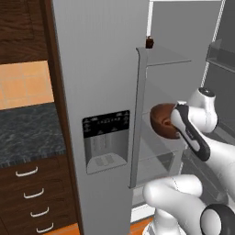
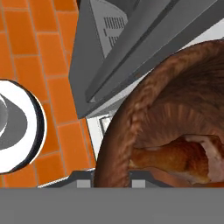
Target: Pick the chicken drumstick and squash from their plates and place them in the bowl. Then put the bowl in the fridge.
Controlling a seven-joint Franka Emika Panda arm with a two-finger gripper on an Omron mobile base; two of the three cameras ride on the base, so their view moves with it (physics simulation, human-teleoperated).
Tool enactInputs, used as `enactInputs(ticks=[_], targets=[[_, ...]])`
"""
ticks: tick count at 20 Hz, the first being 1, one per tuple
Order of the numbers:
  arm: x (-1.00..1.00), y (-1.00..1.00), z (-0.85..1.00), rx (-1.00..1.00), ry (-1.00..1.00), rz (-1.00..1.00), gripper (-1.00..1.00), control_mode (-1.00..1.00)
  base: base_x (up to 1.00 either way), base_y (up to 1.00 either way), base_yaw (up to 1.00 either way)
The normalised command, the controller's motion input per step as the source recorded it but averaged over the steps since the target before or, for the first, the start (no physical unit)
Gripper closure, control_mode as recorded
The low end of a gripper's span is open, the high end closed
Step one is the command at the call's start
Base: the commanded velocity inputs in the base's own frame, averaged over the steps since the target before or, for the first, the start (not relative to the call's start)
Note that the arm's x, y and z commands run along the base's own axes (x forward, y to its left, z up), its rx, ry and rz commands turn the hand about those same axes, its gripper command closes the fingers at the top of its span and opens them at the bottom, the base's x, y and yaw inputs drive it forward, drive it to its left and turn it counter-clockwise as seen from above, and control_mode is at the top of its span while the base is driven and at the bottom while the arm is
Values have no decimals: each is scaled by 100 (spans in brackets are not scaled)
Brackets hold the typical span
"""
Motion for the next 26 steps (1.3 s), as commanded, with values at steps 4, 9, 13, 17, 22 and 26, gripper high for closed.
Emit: enactInputs(ticks=[4, 9, 13, 17, 22, 26], targets=[[100, -21, 21, 2, 0, 5, 100, -100, 0, 0, 0], [100, -19, 16, 2, 6, 7, 100, -100, 0, 0, 0], [100, -6, 9, 0, 2, 6, 100, -100, 0, 0, 0], [100, -1, 0, 0, 0, 2, 100, -100, 0, 0, 0], [91, 0, -27, 0, -1, 0, 100, -100, 0, 0, 0], [86, -9, -53, 0, -1, 0, 100, -100, 0, 0, 0]])
